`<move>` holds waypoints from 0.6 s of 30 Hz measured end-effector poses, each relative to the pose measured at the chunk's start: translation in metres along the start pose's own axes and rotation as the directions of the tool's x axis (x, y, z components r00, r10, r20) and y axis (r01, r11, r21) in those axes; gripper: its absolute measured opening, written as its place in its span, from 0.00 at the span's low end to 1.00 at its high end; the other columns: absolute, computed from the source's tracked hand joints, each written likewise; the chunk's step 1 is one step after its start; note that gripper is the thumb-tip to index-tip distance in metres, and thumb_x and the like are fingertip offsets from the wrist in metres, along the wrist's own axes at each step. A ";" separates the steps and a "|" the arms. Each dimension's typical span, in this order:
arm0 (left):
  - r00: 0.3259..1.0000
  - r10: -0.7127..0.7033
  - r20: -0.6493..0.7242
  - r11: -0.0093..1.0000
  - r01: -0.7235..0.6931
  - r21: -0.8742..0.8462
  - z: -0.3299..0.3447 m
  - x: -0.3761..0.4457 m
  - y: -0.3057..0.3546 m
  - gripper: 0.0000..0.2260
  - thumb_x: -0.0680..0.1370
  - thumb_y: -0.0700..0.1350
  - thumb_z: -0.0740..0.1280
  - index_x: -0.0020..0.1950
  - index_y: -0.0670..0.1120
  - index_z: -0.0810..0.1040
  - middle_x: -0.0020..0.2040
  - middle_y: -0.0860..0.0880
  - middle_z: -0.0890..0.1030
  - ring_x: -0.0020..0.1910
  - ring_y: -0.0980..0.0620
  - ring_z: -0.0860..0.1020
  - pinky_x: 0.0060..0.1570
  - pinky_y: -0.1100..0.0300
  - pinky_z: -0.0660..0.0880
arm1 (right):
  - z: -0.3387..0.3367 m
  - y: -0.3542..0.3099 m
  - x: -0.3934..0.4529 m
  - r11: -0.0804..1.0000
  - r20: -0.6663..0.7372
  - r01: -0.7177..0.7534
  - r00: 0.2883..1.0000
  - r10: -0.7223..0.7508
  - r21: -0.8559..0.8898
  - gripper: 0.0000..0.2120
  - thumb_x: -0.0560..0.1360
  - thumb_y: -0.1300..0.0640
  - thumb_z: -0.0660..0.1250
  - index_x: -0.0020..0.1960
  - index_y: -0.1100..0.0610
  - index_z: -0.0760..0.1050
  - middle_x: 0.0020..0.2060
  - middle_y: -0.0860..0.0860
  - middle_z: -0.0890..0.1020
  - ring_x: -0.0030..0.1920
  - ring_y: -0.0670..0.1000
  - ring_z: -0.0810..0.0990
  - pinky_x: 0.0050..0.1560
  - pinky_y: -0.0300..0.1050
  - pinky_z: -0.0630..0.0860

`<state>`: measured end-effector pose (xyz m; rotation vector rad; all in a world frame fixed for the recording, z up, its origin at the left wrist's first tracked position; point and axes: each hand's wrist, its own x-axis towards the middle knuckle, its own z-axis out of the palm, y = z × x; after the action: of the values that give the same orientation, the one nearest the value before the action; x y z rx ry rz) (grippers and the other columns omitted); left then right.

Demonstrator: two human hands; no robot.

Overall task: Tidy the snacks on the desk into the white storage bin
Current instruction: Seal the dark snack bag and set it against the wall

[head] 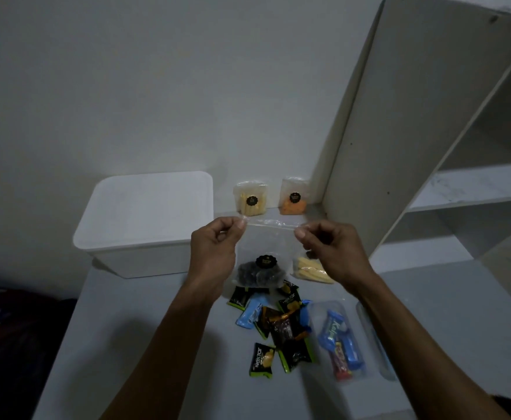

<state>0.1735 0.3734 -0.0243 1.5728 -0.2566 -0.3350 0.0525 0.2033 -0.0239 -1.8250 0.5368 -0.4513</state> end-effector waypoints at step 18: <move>0.939 -0.108 -0.327 0.985 0.145 0.091 0.068 0.187 -0.086 0.02 0.75 0.43 0.73 0.44 0.50 0.84 0.38 0.51 0.84 0.34 0.56 0.79 0.39 0.60 0.78 | 0.044 0.103 0.207 0.996 -0.091 -0.078 0.992 0.083 0.053 0.05 0.74 0.57 0.74 0.41 0.50 0.82 0.38 0.48 0.83 0.44 0.56 0.83 0.47 0.61 0.81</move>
<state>0.3187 0.2444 -0.1208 1.7338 0.0819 -0.1604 0.2324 0.0926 -0.1265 -1.7349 0.6557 -0.4927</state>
